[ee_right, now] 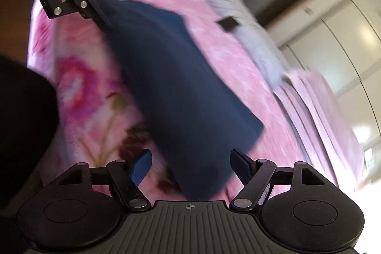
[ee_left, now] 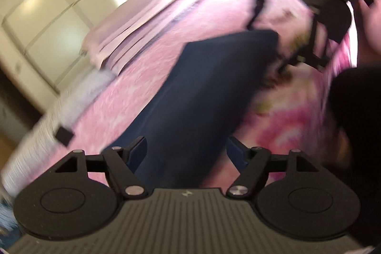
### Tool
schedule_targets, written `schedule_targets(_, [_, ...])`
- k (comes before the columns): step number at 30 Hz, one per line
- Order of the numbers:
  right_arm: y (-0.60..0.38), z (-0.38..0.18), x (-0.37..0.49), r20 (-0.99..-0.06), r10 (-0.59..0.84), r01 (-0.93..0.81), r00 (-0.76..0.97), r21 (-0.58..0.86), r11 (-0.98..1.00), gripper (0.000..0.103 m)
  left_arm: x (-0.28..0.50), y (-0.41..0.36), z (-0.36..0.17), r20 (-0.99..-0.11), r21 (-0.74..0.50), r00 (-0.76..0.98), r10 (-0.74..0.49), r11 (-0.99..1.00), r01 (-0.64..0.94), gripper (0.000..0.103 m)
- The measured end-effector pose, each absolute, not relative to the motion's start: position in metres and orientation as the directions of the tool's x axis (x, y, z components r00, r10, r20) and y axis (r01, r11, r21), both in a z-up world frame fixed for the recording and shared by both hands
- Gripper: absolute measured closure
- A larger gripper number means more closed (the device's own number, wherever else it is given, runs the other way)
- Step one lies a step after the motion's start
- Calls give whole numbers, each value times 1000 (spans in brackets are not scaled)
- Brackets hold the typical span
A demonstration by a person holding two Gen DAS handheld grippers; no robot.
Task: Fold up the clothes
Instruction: 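Grasp the folded navy dress edge with both grippers side by side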
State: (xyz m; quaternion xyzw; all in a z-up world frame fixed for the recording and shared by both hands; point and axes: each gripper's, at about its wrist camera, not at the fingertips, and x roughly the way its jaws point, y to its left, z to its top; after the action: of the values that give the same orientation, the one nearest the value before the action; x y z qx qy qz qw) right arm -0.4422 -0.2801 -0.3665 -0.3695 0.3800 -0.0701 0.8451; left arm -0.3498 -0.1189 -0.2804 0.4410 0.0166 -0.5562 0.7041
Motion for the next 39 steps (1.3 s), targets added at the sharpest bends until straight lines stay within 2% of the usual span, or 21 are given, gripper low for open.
schedule_targets(2, [-278, -376, -431, -587, -399, -207, 704, -708, 676, 29, -358, -126, -291, -514, 668, 410, -754, -52, 742, 31])
schedule_targets(3, [-280, -377, -427, -588, -395, -221, 706, -713, 666, 35, -360, -130, -297, -510, 698, 423, -749, -72, 712, 31])
schedule_targets(4, [-282, -378, -424, -589, -390, -234, 708, -717, 657, 59, -362, -134, -302, -505, 725, 437, -745, -91, 683, 31])
schedule_targets(7, [-292, -368, -420, -611, -362, -242, 704, -685, 687, 67, -358, -147, -315, -492, 780, 486, -722, -117, 615, 31])
schedule_targets(9, [-295, -358, -425, -602, -351, -228, 717, -678, 698, 68, -352, -155, -323, -477, 813, 524, -706, -127, 569, 32])
schedule_targets(13, [-291, -359, -437, -591, -351, -220, 726, -683, 697, 68, -339, -164, -331, -477, 826, 537, -696, -146, 544, 32])
schedule_targets(14, [-288, -365, -440, -579, -356, -219, 734, -697, 683, 67, -337, -165, -331, -484, 821, 532, -695, -150, 551, 37])
schedule_targets(15, [-285, -370, -442, -565, -361, -218, 742, -713, 666, 60, -335, -165, -330, -502, 806, 520, -691, -155, 571, 43])
schedule_targets(16, [-283, -376, -444, -550, -367, -221, 750, -732, 645, 49, -333, -165, -329, -520, 791, 509, -687, -161, 591, 57])
schedule_targets(17, [-280, -381, -444, -538, -372, -223, 757, -747, 627, 44, -332, -164, -328, -534, 777, 498, -683, -164, 608, 62])
schedule_targets(20, [-276, -391, -440, -512, -380, -225, 770, -776, 589, 41, -330, -164, -326, -542, 760, 487, -685, -151, 633, 67])
schedule_targets(27, [-289, -401, -402, -497, -399, -231, 771, -802, 551, 41, -332, -164, -320, -559, 747, 480, -676, -160, 645, 64])
schedule_targets(35, [-292, -399, -390, -522, -422, -218, 741, -782, 584, 41, -331, -169, -323, -543, 779, 509, -668, -174, 602, 44])
schedule_targets(39, [-295, -396, -386, -535, -418, -208, 734, -764, 611, 41, -336, -173, -324, -540, 792, 543, -643, -169, 587, 44])
